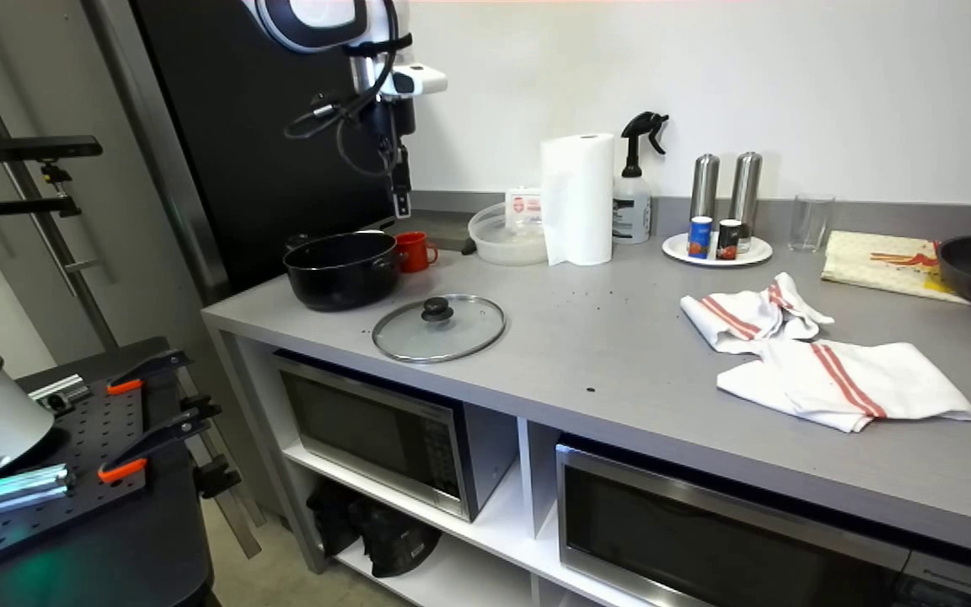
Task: Put the glass lid on the black pot and push the pot slightly back
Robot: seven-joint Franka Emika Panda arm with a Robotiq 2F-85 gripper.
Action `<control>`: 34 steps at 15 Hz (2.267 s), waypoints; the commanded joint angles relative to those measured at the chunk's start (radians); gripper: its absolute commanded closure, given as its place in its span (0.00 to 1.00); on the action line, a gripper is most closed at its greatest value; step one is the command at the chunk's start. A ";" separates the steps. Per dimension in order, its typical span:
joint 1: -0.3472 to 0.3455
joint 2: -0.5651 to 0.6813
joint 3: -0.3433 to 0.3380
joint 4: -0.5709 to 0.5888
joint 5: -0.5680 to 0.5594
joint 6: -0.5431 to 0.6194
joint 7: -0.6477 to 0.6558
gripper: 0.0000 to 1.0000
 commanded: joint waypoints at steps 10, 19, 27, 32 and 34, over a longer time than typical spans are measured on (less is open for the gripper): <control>0.025 0.326 -0.029 0.218 0.006 0.041 0.083 0.00; 0.036 0.456 -0.031 0.310 0.015 0.027 0.103 0.00; 0.034 0.528 -0.023 0.344 0.040 0.027 0.110 0.00; 0.031 0.554 -0.024 0.365 0.051 0.025 0.111 0.00; 0.031 0.559 -0.024 0.373 0.053 0.023 0.112 0.00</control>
